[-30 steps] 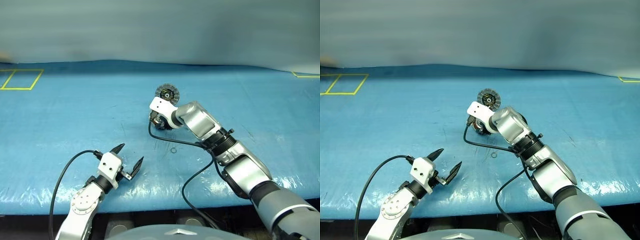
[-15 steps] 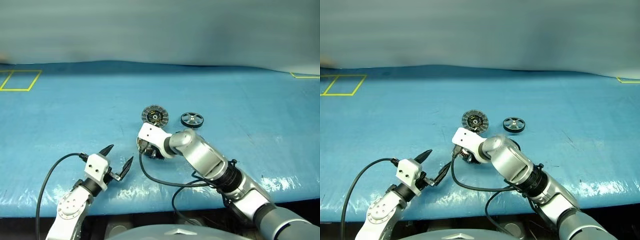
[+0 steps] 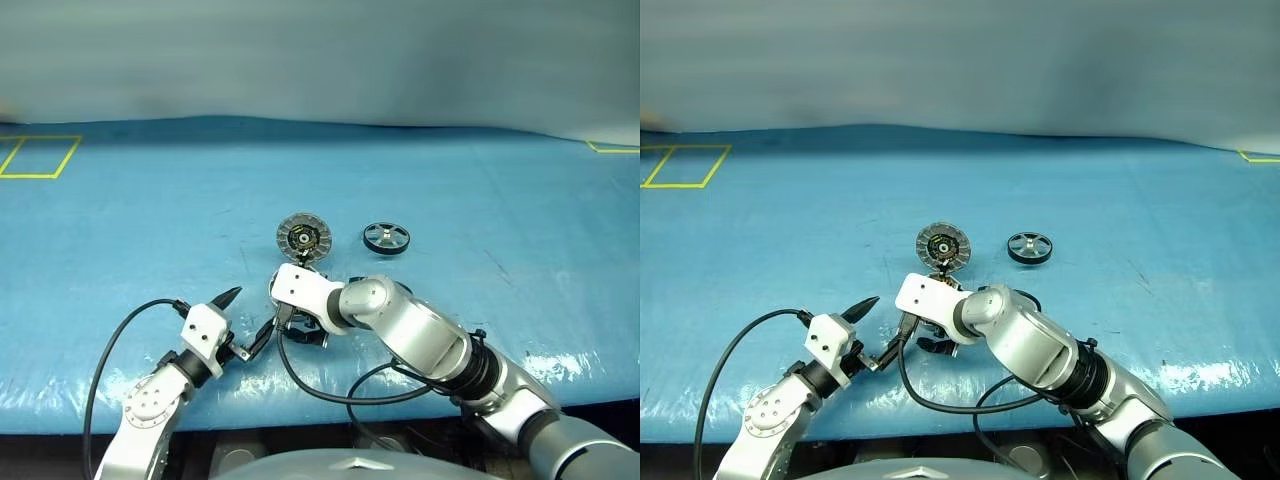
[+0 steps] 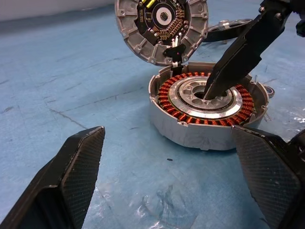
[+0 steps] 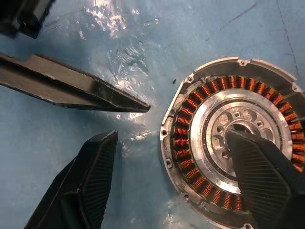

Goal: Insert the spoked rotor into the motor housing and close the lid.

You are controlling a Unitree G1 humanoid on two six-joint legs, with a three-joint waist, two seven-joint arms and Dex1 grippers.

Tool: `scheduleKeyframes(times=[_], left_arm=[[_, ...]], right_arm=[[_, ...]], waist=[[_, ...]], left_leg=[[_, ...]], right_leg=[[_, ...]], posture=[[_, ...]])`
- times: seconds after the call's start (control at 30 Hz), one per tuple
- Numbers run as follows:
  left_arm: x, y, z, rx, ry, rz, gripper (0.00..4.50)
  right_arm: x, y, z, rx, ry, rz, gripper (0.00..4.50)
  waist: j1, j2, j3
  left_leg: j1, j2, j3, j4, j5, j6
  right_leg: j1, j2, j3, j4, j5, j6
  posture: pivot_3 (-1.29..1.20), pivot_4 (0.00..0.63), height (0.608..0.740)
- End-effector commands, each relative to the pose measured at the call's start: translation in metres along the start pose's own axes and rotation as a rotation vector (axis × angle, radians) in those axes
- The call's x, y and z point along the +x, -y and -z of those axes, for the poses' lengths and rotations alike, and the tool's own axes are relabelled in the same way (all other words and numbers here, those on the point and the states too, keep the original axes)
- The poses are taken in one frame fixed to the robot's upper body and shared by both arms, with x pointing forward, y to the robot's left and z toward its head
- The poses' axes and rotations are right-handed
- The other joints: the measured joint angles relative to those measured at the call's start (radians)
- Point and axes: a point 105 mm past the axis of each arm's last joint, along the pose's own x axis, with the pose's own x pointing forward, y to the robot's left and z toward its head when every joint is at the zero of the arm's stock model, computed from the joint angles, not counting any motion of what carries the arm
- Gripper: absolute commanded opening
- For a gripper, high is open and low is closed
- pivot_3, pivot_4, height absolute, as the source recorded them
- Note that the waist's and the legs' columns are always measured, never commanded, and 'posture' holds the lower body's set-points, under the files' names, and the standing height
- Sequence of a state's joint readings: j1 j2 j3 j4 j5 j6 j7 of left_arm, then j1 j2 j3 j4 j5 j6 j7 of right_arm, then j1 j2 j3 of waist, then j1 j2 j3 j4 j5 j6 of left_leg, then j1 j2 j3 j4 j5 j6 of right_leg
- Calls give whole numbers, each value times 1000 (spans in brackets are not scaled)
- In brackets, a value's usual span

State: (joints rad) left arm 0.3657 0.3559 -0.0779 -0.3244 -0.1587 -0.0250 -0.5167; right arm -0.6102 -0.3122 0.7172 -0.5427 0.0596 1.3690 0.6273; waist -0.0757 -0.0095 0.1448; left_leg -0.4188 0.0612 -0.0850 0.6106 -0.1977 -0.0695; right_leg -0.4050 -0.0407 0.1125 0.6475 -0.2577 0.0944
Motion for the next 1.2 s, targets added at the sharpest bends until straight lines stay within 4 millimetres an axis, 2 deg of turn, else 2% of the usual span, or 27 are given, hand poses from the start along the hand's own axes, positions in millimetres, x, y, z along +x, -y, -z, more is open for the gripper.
scheduleKeyframes(times=[0.03, 0.13, 0.23, 0.3, 0.37, 0.47, 0.57, 0.7, 1.03, 1.13, 1.2], left_arm=[[4, 3, -7, 6, 26, 29, 4500], [5, 3, -8, 7, 26, 42, 4500], [6, 4, -8, 10, 24, 55, 4500], [7, 5, -8, 12, 21, 69, 4500], [7, 6, -9, 12, 22, 81, 4500], [10, 8, -10, 16, 22, 102, 4500], [14, 12, -10, 23, 15, 144, 4500], [17, 13, -11, 20, 18, 161, 4500], [18, 17, -13, 13, 22, 170, 4500], [18, 18, -12, 6, 21, 163, 4500], [18, 19, -12, 0, 23, 158, 4500]], right_arm=[[-34, 1, -36, 7, 198, -11, 3801], [-58, 4, -43, 33, 325, -5, 3801], [-77, 18, -36, 116, 489, 114, 3801], [-80, 31, -9, 136, 462, 261, 3801], [-76, 33, 22, 193, 406, 316, 3801], [-71, 31, 53, 299, 412, 364, 3801], [-59, 30, 81, 329, 386, 423, 3801], [-47, 31, 90, 366, 416, 455, 3801], [-16, 34, 126, 478, 329, 533, 3801], [-9, 24, 138, 500, 274, 509, 3189], [-9, 20, 144, 504, 246, 508, 2510]], waist=[[3, 0, 0], [8, 0, 0], [17, -1, 0], [21, -1, 0], [23, -1, 0], [18, 0, 1], [13, -1, 2], [8, -3, 3], [16, -3, 3], [16, -4, 3], [17, -5, 3]], left_leg=[[-1, 0, 0, 0, 0, 0], [-6, 0, 0, 0, 0, 0], [-10, 0, -1, 0, 0, 0], [-11, 0, -1, 0, 0, 0], [-12, -1, -1, 1, 0, 0], [-11, 0, -1, 1, 0, 0], [-10, 0, 0, 2, 1, 1], [-9, 0, 2, 5, 1, 2], [-8, 0, 3, 3, 2, 2], [-7, 0, 3, 4, 2, 2], [-3, 0, 3, 4, 2, 2]], right_leg=[[-1, 0, 0, 0, 0, 0], [-3, 0, 0, 0, 0, 0], [-3, 0, -1, 0, 1, 1], [-3, 0, -1, -1, 1, 0], [-3, 0, -1, -2, 1, 1], [-3, 0, -1, -1, 0, 2], [-2, 0, -1, 1, 0, 2], [-1, 0, 2, 1, 2, 3], [-2, 0, 2, 0, 3, 3], [1, 0, 3, 0, 3, 3], [4, 0, 3, -1, 3, 3]], posture=[[0, 150, 740], [0, 150, 740], [0, 150, 740], [0, 150, 740], [0, 150, 740], [0, 150, 740], [0, 150, 740], [0, 150, 740], [0, 150, 740], [0, 150, 740], [0, 150, 740]])
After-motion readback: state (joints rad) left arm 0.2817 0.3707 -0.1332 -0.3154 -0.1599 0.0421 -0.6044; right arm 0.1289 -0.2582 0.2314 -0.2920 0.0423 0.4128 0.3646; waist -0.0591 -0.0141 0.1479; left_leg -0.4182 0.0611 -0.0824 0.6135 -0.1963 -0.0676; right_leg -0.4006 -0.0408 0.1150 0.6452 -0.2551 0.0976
